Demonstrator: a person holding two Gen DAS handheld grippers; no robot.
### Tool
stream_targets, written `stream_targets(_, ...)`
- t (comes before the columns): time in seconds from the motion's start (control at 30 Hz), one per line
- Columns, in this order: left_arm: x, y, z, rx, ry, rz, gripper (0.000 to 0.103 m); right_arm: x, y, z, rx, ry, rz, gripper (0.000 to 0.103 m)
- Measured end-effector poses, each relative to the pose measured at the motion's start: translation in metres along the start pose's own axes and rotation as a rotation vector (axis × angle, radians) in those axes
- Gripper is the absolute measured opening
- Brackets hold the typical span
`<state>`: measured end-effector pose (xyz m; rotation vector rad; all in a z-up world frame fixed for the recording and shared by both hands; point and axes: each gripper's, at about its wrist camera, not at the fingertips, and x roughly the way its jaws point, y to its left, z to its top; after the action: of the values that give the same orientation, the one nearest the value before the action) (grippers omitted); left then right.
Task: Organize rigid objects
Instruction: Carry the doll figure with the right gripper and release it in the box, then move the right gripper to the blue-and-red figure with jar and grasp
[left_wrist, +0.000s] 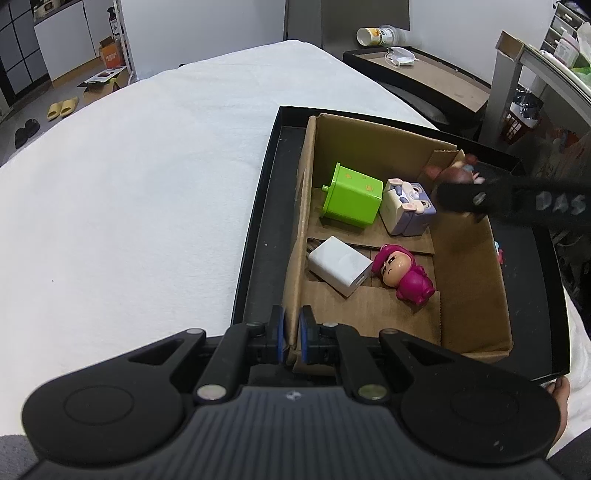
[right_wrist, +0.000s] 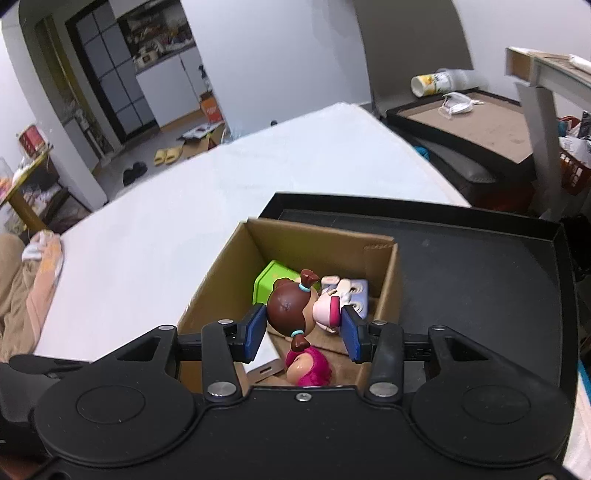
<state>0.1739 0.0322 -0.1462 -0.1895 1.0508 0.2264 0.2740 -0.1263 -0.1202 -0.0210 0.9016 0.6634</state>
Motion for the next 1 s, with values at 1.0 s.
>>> stream_targets(1.0,0.002,0.006,0.001,-0.019,-0.001,-0.032,0.008,-0.003,-0.025,0.002,0.085,0.030,-0.026,0.047)
